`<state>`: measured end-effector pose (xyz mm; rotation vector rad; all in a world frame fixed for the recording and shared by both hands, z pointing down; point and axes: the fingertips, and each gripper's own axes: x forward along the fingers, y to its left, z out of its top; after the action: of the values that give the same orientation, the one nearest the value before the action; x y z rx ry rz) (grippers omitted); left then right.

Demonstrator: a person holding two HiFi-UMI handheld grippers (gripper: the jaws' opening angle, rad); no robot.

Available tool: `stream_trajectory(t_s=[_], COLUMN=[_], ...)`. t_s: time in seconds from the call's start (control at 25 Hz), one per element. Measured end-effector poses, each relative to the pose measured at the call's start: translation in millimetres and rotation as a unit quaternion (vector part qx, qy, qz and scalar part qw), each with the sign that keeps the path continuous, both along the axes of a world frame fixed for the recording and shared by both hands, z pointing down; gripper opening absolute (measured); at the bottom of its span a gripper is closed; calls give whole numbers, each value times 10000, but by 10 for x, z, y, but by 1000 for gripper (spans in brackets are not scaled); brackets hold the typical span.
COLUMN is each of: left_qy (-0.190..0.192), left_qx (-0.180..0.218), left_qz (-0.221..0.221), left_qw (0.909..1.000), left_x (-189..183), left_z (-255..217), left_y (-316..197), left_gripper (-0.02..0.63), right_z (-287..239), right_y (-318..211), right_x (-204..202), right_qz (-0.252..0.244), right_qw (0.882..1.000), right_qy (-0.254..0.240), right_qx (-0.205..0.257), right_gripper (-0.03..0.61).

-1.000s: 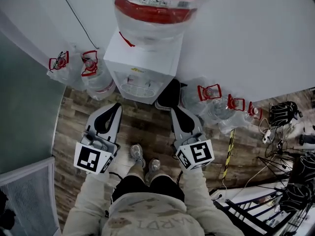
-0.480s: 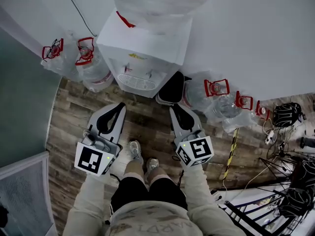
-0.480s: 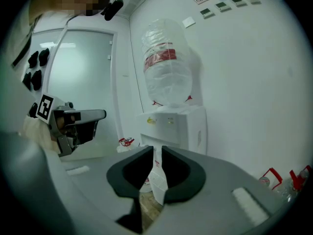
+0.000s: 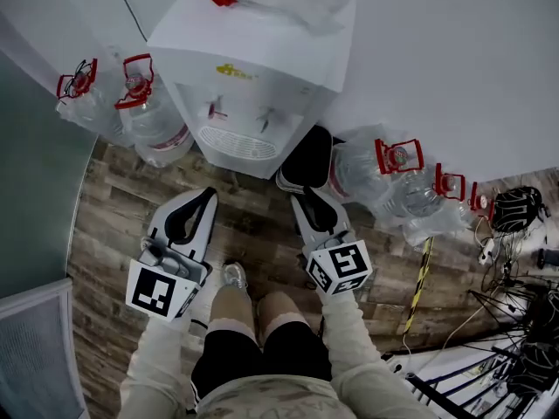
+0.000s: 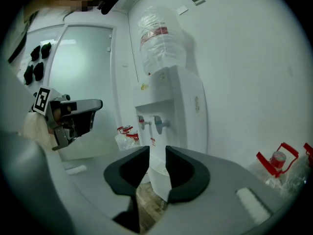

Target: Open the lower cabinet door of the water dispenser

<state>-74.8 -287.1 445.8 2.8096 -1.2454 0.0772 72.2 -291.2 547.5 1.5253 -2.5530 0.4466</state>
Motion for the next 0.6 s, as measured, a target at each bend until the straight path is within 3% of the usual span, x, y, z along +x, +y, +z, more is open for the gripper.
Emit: stream_trajectory(t_s=[0.12, 0.6], left_qy=[46, -173], left_qx=[-63, 568], left_qz=[-37, 96], left_qw=[10000, 9982], left_x=[-1, -45], left_z=[385, 1854], left_y=[-27, -138], left_gripper=[3, 3], right_z=[401, 2111], right_y=[-66, -360], right_x=[11, 42], right_qz=[-3, 68], right_qw=[10000, 9998], right_qy=[-34, -78], right_qx=[11, 190], right_gripper=[104, 147])
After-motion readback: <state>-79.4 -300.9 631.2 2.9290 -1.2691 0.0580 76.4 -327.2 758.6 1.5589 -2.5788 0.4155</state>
